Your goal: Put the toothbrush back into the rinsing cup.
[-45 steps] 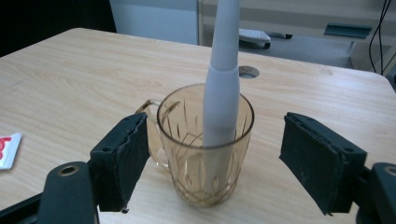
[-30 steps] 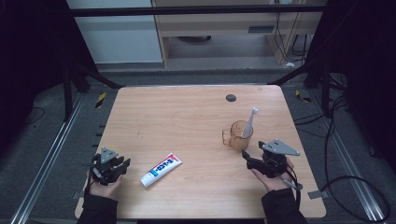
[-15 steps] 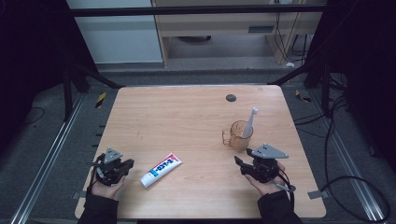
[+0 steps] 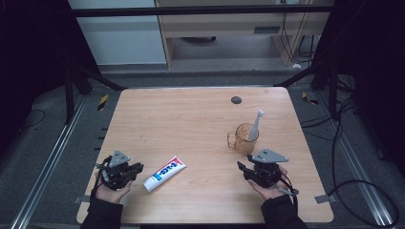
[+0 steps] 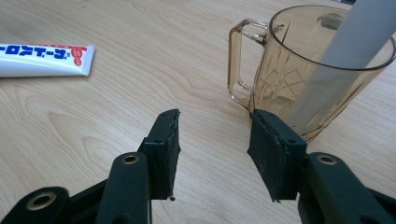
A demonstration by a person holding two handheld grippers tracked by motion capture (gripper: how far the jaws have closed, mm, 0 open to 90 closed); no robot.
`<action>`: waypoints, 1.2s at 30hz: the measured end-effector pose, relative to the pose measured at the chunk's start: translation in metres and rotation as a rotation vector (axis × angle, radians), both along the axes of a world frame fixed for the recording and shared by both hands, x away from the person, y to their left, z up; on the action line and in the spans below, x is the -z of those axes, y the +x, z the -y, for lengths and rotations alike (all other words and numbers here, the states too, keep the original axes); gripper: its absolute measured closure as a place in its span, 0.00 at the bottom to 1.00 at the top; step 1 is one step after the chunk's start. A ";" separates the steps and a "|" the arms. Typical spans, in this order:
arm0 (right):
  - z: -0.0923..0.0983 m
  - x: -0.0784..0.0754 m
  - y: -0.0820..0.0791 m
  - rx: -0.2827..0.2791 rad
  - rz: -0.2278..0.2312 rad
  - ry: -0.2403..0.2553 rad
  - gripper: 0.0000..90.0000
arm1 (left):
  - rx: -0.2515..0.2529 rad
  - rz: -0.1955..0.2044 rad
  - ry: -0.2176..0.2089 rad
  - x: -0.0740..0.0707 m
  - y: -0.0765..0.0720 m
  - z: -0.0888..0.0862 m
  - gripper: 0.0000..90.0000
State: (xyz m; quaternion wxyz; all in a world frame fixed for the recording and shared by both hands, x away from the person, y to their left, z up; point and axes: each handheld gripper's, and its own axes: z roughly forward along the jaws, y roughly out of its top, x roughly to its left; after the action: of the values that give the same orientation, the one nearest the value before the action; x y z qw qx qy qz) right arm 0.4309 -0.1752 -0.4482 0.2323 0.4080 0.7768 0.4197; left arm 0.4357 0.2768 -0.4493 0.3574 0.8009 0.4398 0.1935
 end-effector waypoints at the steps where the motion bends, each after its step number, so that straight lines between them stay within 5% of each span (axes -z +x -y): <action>1: 0.000 0.000 0.000 0.001 0.001 -0.002 0.58 | 0.011 0.002 0.005 -0.001 0.000 0.002 0.87; 15: 0.012 0.000 0.000 0.020 0.007 -0.005 0.53 | 0.101 -0.024 0.029 -0.016 0.005 0.024 0.67; 21: 0.019 -0.001 -0.002 0.034 0.010 0.005 0.51 | 0.153 -0.048 0.073 -0.019 0.012 0.038 0.59; 36: 0.038 0.004 -0.004 0.086 0.003 -0.005 0.44 | 0.216 -0.117 0.098 -0.015 0.030 0.059 0.50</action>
State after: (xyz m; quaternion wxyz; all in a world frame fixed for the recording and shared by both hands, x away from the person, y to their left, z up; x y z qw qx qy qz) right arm 0.4265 -0.2134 -0.4525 0.2525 0.4398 0.7592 0.4080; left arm 0.4659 0.2182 -0.4339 0.3101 0.8701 0.3611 0.1280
